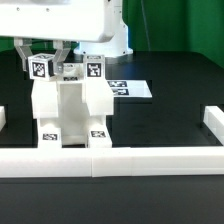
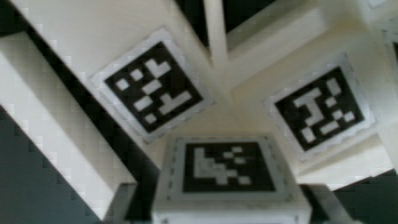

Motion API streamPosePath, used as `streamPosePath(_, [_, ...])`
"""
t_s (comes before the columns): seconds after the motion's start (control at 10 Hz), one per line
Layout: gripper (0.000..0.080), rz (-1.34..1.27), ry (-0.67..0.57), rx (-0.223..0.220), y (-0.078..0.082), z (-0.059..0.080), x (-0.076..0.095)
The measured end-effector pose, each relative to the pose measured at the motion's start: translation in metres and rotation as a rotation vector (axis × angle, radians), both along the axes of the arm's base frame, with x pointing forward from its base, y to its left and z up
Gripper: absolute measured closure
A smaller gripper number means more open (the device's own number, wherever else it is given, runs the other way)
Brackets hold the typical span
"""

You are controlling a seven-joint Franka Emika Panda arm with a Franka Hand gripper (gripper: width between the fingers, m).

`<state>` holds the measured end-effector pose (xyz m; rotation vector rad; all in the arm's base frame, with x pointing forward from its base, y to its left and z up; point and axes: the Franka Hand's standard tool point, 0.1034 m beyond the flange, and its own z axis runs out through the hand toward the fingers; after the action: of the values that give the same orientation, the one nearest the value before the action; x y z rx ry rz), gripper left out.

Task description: Assemble chair

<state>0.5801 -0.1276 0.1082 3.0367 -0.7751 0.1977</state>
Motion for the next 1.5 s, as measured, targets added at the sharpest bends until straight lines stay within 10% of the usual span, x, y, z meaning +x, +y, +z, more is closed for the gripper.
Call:
streamPosePath(0.8, [0.0534,-1.008,-0.036,0.160,0.0081,-0.0010,0.0000])
streamPosePath(1.2, [0.0533,-1.061,-0.024,0.166,0.0089,-0.0009,-0.0013])
streamPosePath(1.5, [0.0189,-0.845,-0.019,0.143,0.0072,0.0004,-0.0015])
